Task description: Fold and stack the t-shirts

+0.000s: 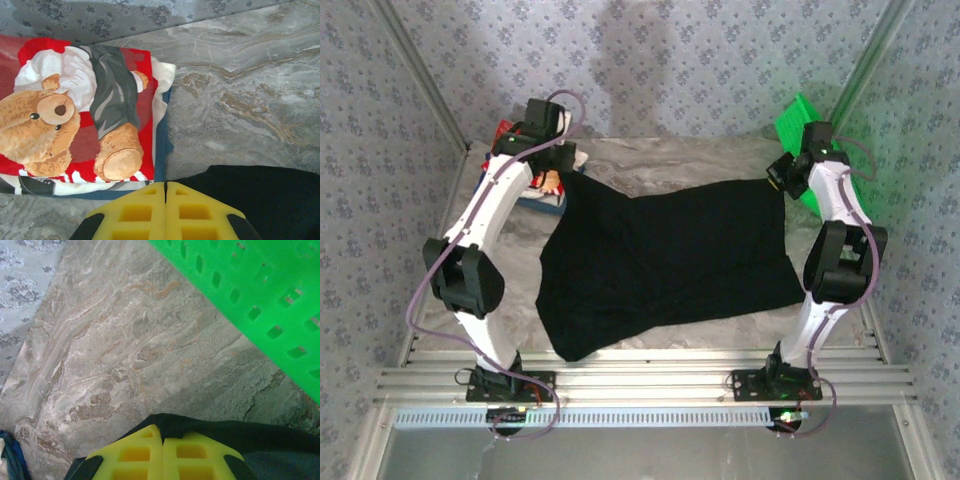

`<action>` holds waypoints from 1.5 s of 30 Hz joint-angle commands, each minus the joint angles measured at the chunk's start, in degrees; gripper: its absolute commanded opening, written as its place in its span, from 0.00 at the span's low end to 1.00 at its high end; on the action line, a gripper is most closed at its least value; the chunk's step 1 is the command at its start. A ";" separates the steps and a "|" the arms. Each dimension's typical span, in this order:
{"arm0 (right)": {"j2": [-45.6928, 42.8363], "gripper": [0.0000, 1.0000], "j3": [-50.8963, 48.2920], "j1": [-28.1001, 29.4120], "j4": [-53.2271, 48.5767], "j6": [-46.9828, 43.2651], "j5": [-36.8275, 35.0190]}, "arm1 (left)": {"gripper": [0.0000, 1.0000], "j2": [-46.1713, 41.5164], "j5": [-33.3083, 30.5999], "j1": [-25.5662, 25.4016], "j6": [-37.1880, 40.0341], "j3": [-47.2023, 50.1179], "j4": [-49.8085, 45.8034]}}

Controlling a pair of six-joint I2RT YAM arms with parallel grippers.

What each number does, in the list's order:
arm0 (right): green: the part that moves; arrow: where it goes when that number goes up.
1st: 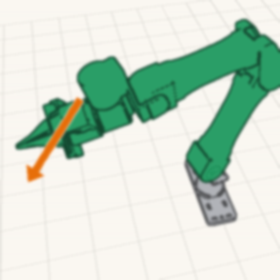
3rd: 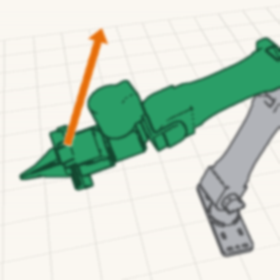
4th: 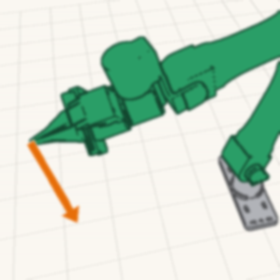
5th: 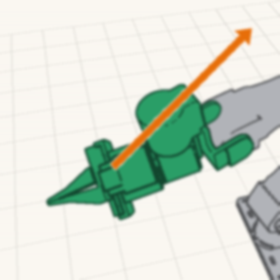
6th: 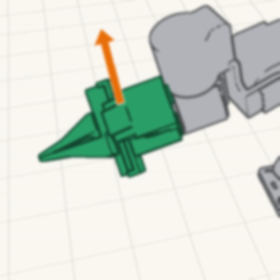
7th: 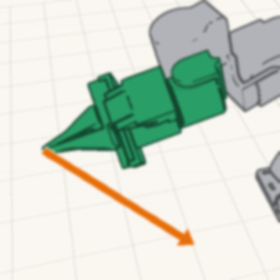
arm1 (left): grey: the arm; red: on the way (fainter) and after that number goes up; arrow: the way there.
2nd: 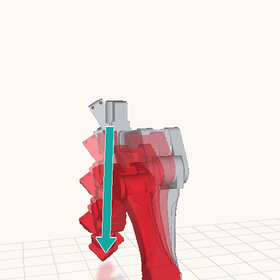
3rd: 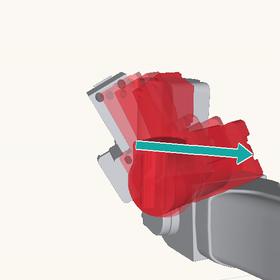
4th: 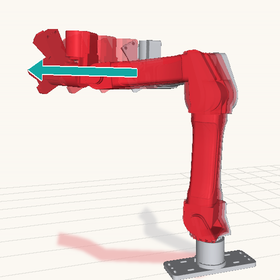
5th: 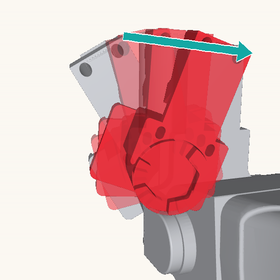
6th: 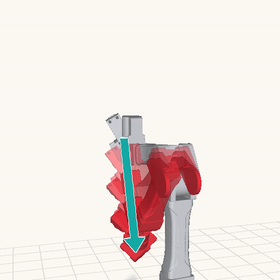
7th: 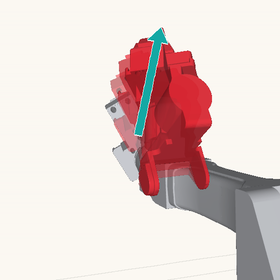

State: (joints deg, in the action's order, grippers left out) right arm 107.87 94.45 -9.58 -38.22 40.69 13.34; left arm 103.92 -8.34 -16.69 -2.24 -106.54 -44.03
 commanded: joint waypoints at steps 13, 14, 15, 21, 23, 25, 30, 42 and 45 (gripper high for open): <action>-5.10 0.00 -3.10 -1.68 2.67 -4.05 1.45 | 0.00 -7.68 9.83 0.43 -3.06 5.73 4.47; -5.71 0.00 -3.74 -1.68 2.32 -4.17 1.40 | 0.00 -8.75 10.13 0.34 -3.68 7.19 4.71; -6.44 0.00 -4.63 -1.84 2.13 -4.13 1.50 | 0.00 -10.17 10.59 0.34 -4.55 9.16 4.86; -10.15 0.00 -8.93 -2.52 0.51 -6.22 1.04 | 0.00 -19.29 13.48 0.25 -8.93 21.93 7.83; -10.98 0.00 -9.83 -2.61 -0.29 -6.67 0.16 | 0.00 -22.48 14.65 0.25 -10.78 26.64 8.91; -11.79 0.00 -10.62 -2.66 -1.58 -8.21 -0.64 | 0.00 -25.78 16.17 -0.07 -12.85 31.50 10.44; -14.42 0.00 -14.73 -2.63 -3.12 -11.18 -2.87 | 0.00 -31.90 16.51 -1.10 -16.13 41.43 11.86; -19.91 0.00 -25.46 -3.18 -5.04 -14.07 -9.62 | 0.00 -42.31 15.57 -3.94 -21.91 57.22 11.37; -20.49 0.00 -28.35 -3.51 -4.95 -14.19 -11.25 | 0.00 -44.40 15.38 -4.56 -23.85 60.25 11.52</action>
State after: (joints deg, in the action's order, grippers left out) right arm 88.84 68.38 -12.32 -41.71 27.77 5.67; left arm 61.65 6.85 -20.56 -23.31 -48.34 -32.91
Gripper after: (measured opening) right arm 0.063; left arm 0.041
